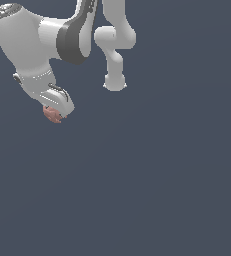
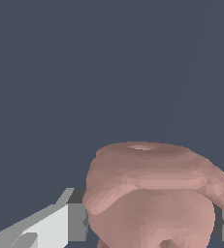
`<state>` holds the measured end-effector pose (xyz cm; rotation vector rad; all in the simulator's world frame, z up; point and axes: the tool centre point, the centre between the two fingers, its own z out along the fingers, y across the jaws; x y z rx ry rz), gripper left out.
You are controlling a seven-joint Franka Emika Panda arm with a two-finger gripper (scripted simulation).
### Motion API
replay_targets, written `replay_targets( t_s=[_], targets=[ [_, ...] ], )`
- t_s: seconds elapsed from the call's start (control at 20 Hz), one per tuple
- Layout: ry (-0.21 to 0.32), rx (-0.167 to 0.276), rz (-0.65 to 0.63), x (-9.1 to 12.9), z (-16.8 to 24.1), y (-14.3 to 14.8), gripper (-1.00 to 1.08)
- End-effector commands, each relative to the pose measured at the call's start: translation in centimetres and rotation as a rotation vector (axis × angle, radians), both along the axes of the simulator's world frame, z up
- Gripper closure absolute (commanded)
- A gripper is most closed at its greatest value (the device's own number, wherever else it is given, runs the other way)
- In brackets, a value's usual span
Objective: Pick up the object and move it to a goal position.
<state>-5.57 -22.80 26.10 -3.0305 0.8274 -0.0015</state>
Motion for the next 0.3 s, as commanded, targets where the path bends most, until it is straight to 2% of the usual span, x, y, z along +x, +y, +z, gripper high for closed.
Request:
replay_targets(
  t_s=[0.0, 0.25],
  targets=[
    [0.001, 0.000, 0.002, -0.01, 0.29, -0.35, 1.08],
    [0.001, 0.000, 0.002, 0.13, 0.02, -0.04, 1.08]
  ],
)
